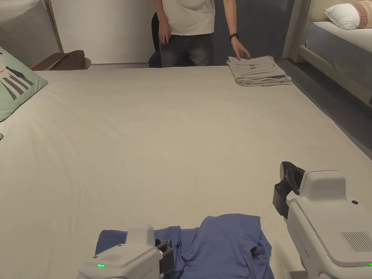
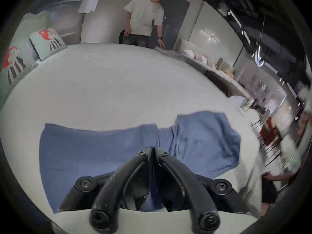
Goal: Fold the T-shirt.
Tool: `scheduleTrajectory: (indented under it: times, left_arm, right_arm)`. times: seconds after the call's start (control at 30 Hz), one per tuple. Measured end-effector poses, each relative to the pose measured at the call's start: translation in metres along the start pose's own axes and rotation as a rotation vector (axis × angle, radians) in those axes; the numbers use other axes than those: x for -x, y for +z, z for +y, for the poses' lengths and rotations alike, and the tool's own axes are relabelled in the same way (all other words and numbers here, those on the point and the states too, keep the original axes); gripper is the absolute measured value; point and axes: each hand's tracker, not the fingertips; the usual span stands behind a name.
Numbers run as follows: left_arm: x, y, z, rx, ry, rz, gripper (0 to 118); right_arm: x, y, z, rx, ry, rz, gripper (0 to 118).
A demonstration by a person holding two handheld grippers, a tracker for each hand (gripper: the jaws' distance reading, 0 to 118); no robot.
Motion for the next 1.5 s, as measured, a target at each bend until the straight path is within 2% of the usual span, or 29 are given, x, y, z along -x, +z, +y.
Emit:
scheduleTrajectory:
  times: [0.23, 0.3, 0.33, 0.37, 0.4, 0.43, 0.47, 0.5, 0.53, 0.7, 0.77, 0.8, 0.83, 0.97, 1.03, 1.13, 1.23, 1.5]
  left_arm:
    - [0.087, 0.062, 0.027, -0.019, 0.298, -0.224, 0]
    - [0.111, 0.071, 0.026, -0.005, 0.325, -0.248, 1]
    - [0.121, 0.075, 0.025, 0.005, 0.316, -0.223, 4]
    - [0.129, 0.079, 0.022, 0.007, 0.329, -0.202, 16]
    - [0.136, 0.080, 0.019, 0.010, 0.339, -0.185, 36]
    - [0.143, 0.081, 0.018, 0.033, 0.349, -0.163, 68]
    - [0.149, 0.081, 0.016, 0.048, 0.352, -0.150, 90]
    - [0.155, 0.079, 0.013, 0.064, 0.352, -0.155, 105]
    - [0.159, 0.077, 0.009, 0.068, 0.361, -0.156, 110]
    - [0.166, 0.060, -0.003, 0.113, 0.399, -0.155, 110]
    - [0.168, 0.051, -0.006, 0.120, 0.394, -0.152, 104]
    - [0.168, 0.047, -0.007, 0.122, 0.398, -0.144, 93]
    - [0.167, 0.043, -0.006, 0.137, 0.399, -0.143, 72]
    - [0.163, 0.029, -0.005, 0.133, 0.326, -0.107, 37]
    - [0.157, 0.023, -0.003, 0.142, 0.330, -0.130, 27]
    - [0.151, 0.023, -0.001, 0.133, 0.311, -0.087, 12]
    - [0.151, 0.032, 0.001, 0.117, 0.328, -0.087, 8]
    - [0.167, 0.078, 0.017, 0.078, 0.285, -0.038, 7]
  right_arm:
    - [0.011, -0.003, 0.001, -0.003, -0.002, 0.019, 0]
    - [0.014, -0.004, 0.000, -0.001, -0.007, 0.023, 0]
    - [0.016, -0.005, 0.000, 0.001, -0.010, 0.026, 0]
    - [0.017, -0.006, 0.000, 0.003, -0.011, 0.030, 0]
    - [0.019, -0.007, -0.001, 0.005, -0.010, 0.033, 0]
    - [0.020, -0.007, -0.001, 0.005, -0.007, 0.035, 0]
    - [0.022, -0.007, -0.002, 0.006, -0.007, 0.037, 0]
    - [0.023, -0.008, -0.002, 0.008, -0.007, 0.042, 0]
    - [0.024, -0.008, -0.001, 0.010, -0.006, 0.045, 0]
    - [0.027, -0.009, -0.002, 0.018, 0.001, 0.052, 0]
    - [0.027, -0.009, -0.003, 0.021, 0.004, 0.050, 0]
    - [0.026, -0.009, -0.003, 0.024, 0.007, 0.047, 0]
    - [0.026, -0.009, -0.003, 0.025, 0.012, 0.044, 0]
    - [0.024, -0.009, -0.004, 0.030, 0.014, 0.034, 0]
    - [0.023, -0.010, -0.004, 0.032, 0.010, 0.034, 0]
    - [0.024, -0.010, -0.004, 0.030, 0.011, 0.037, 0]
    - [0.024, -0.010, -0.004, 0.029, 0.010, 0.040, 0]
    - [0.024, -0.010, 0.000, 0.022, 0.004, 0.042, 0]
